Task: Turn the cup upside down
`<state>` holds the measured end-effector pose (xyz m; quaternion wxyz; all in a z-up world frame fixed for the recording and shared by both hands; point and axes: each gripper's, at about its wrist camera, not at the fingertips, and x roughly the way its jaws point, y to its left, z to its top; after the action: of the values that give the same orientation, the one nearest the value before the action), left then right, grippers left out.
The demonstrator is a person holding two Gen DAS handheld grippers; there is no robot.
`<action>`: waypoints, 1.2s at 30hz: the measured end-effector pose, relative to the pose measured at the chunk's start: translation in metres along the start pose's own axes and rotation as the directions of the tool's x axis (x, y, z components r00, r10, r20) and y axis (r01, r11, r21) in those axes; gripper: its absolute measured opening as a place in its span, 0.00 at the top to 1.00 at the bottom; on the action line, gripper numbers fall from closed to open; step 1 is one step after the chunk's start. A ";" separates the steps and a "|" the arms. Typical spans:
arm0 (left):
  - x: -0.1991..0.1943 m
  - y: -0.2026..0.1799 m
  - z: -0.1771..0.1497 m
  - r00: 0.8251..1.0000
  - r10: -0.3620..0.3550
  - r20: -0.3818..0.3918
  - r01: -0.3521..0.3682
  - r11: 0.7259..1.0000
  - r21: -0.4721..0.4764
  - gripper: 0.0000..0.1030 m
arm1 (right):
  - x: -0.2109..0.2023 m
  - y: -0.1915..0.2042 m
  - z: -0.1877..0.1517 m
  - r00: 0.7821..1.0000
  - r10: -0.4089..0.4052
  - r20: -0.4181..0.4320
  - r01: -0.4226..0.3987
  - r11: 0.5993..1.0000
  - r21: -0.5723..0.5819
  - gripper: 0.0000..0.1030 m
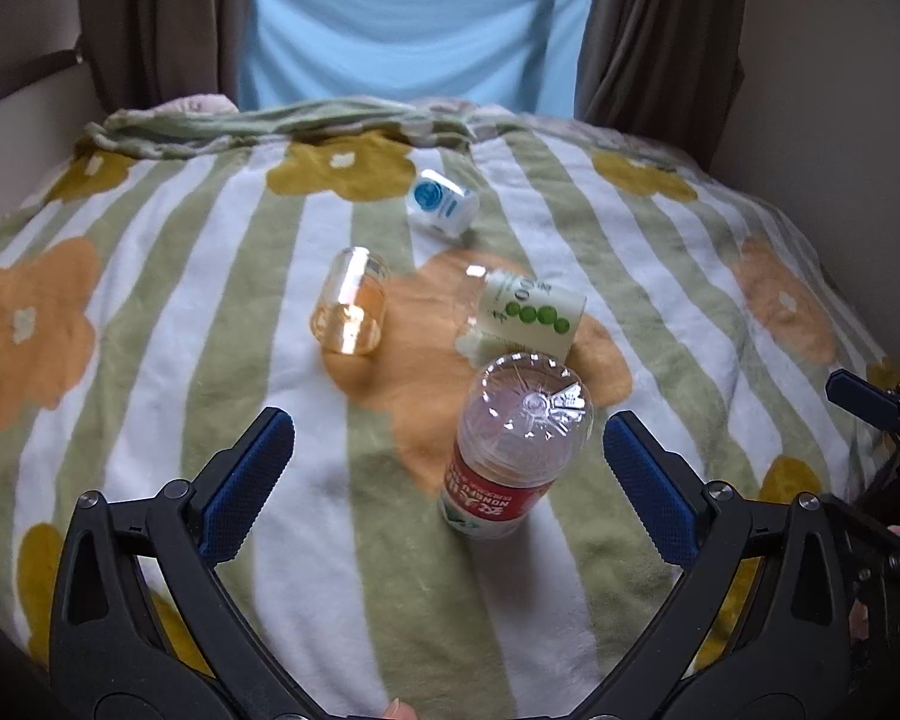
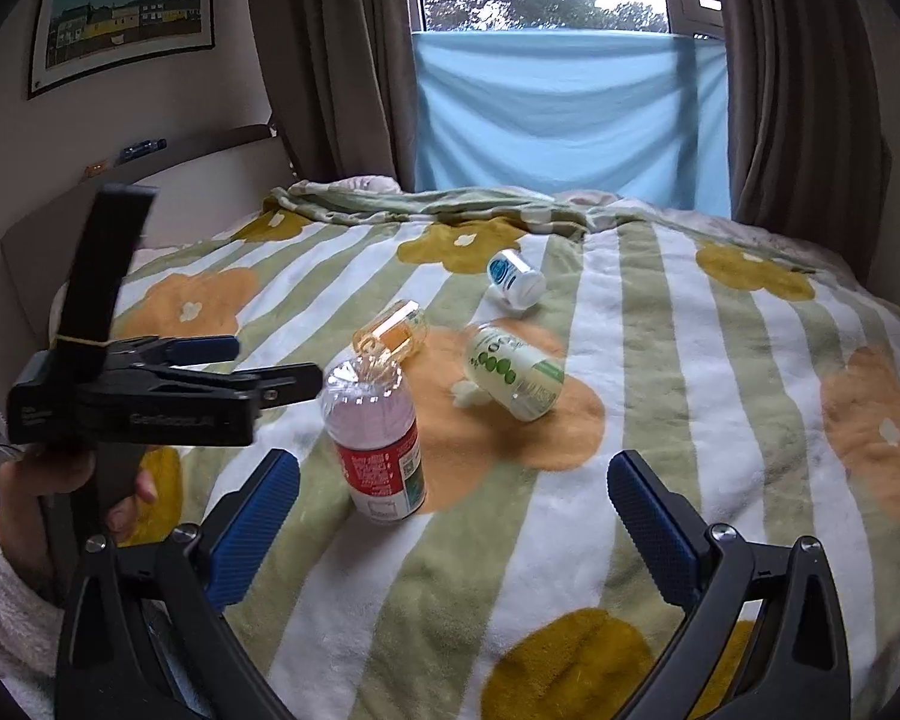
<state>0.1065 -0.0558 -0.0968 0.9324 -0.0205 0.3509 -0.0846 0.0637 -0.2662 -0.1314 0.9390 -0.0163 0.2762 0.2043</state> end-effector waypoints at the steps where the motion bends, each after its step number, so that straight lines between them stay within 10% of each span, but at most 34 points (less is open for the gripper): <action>1: -0.013 0.003 0.004 0.999 0.003 0.038 -0.003 1.000 0.001 0.00 | -0.004 0.003 0.005 1.000 -0.022 0.021 0.022 1.000 0.003 0.00; 14: -0.117 0.032 0.027 0.940 0.049 0.337 -0.057 0.998 0.014 0.00 | -0.045 0.037 0.064 0.905 -0.315 0.286 0.316 0.948 0.042 0.00; 36: -0.126 0.024 0.019 0.927 0.049 0.371 -0.064 0.998 0.027 0.00 | -0.053 0.041 0.064 0.885 -0.352 0.306 0.343 0.936 0.083 0.00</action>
<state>0.0292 -0.0111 -0.0021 0.9840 -0.0081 0.1677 -0.0590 0.0402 -0.2396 -0.0461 0.9924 -0.0198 0.1176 0.0292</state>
